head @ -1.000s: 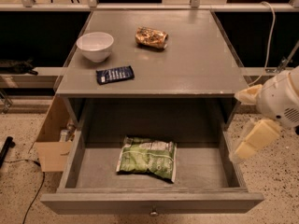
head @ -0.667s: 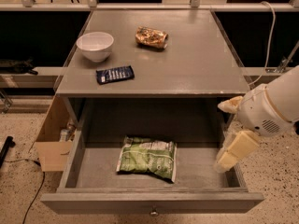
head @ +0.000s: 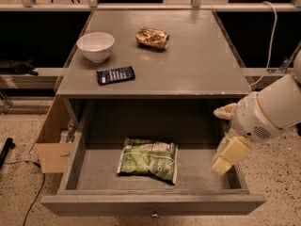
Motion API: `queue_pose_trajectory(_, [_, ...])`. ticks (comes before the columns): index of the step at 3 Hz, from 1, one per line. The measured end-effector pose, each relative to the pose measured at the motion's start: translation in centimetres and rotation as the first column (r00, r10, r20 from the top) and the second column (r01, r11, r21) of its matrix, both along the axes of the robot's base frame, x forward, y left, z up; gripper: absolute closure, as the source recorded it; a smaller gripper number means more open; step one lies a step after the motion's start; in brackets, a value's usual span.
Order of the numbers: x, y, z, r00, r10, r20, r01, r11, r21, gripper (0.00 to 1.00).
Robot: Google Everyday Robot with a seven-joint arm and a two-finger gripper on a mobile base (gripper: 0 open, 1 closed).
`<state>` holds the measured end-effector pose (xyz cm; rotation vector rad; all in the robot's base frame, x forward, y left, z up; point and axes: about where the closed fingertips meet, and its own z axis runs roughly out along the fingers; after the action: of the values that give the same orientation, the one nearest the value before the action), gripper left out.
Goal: Pick green jalapeno chip bag from top drawer and place on counter
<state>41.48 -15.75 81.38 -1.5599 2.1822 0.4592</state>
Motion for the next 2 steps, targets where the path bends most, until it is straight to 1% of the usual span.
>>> queue_pose_trajectory(1, [0.9, 1.5, -3.1, 0.9993, -0.002, -0.036, 0.002, 1.0, 0.019, 0.0])
queue_pose_trajectory(2, [3.4, 2.6, -6.7, 0.9962, -0.019, -0.085, 0.022, 0.999, 0.027, 0.0])
